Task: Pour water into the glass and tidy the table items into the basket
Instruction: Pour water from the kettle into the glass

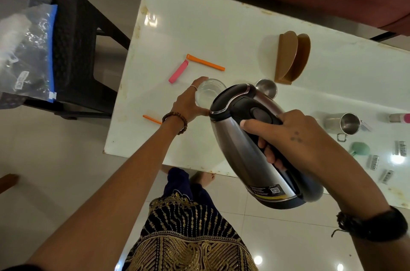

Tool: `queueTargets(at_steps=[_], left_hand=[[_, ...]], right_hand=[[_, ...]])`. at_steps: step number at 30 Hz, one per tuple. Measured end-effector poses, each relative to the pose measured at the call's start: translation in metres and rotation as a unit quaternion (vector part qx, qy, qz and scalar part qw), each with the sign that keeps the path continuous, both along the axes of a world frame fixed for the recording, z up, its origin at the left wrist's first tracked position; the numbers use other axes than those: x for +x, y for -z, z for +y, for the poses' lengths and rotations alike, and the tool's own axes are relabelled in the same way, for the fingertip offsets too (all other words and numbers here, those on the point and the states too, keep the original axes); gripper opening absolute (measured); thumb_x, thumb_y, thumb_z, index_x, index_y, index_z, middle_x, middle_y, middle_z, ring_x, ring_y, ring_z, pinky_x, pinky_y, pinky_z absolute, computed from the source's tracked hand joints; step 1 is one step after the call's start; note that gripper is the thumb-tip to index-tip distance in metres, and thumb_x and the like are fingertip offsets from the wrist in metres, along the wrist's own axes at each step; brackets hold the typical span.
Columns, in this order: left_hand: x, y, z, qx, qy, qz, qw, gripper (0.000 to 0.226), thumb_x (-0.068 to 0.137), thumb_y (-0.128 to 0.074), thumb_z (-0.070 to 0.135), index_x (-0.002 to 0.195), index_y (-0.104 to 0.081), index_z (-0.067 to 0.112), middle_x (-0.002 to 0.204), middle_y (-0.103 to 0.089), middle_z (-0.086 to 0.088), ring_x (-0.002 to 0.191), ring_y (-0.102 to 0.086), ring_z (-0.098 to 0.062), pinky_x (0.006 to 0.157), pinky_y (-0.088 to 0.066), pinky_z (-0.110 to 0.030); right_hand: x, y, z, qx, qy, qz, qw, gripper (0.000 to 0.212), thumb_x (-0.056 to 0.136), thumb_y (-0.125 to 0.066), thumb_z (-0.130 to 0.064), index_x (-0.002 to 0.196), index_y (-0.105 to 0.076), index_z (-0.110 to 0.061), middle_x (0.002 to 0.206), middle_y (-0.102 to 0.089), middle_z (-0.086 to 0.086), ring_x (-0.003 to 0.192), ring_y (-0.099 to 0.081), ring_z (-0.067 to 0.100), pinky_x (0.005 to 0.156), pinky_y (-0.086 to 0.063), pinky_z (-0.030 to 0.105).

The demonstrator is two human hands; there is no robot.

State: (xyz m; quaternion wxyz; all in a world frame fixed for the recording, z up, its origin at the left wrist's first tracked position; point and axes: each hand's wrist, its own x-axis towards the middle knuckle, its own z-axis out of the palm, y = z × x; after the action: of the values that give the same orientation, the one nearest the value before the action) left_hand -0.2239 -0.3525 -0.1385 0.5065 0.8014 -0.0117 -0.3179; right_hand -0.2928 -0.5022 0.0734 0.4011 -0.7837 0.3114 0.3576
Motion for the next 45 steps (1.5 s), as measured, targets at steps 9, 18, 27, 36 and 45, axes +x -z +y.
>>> queueTargets(at_steps=[9,18,27,36,45], left_hand=[[0.0,0.004,-0.001,0.013,0.011,-0.018,1.0,0.086,0.065,-0.077,0.008,0.137,-0.031,0.02,0.141,-0.043,-0.003,0.127,-0.04,-0.026,0.106,-0.037,-0.038],[0.0,0.006,-0.001,0.023,0.015,-0.022,0.999,0.086,0.065,-0.077,0.009,0.137,-0.031,0.023,0.14,-0.043,-0.001,0.125,-0.041,-0.025,0.105,-0.037,-0.036],[-0.001,0.006,0.0,0.005,0.002,-0.005,1.0,0.088,0.063,-0.076,0.005,0.137,-0.032,0.023,0.141,-0.042,-0.001,0.126,-0.041,-0.025,0.107,-0.038,-0.039],[-0.001,0.004,0.0,0.008,0.005,-0.003,1.0,0.089,0.063,-0.077,0.005,0.138,-0.031,0.022,0.141,-0.041,-0.003,0.125,-0.041,-0.027,0.106,-0.038,-0.042],[0.0,0.002,-0.001,0.002,0.01,0.0,1.0,0.089,0.064,-0.076,0.002,0.138,-0.03,0.02,0.143,-0.039,-0.004,0.127,-0.04,-0.029,0.107,-0.037,-0.044]], right_hand=[[0.005,-0.002,0.001,0.012,0.018,0.032,0.999,0.039,0.083,-0.061,-0.032,0.055,-0.056,-0.006,0.031,-0.05,-0.001,0.025,-0.042,0.008,0.034,-0.039,0.012],[0.01,-0.003,-0.002,0.095,0.069,0.117,0.986,0.041,0.093,-0.052,-0.023,0.056,-0.049,-0.006,0.028,-0.048,-0.002,0.021,-0.04,0.006,0.032,-0.035,0.008],[0.005,0.001,0.002,0.001,0.004,0.037,0.999,0.038,0.084,-0.059,-0.033,0.059,-0.054,-0.006,0.031,-0.051,-0.001,0.028,-0.043,0.009,0.04,-0.04,0.018],[0.002,0.003,0.002,-0.007,-0.014,0.012,1.0,0.037,0.082,-0.06,-0.035,0.062,-0.059,-0.004,0.035,-0.054,0.001,0.032,-0.046,0.011,0.04,-0.042,0.018],[0.0,0.008,0.003,-0.012,-0.017,0.009,1.0,0.038,0.081,-0.06,-0.038,0.069,-0.063,-0.001,0.036,-0.055,0.002,0.032,-0.047,0.011,0.043,-0.044,0.022]])
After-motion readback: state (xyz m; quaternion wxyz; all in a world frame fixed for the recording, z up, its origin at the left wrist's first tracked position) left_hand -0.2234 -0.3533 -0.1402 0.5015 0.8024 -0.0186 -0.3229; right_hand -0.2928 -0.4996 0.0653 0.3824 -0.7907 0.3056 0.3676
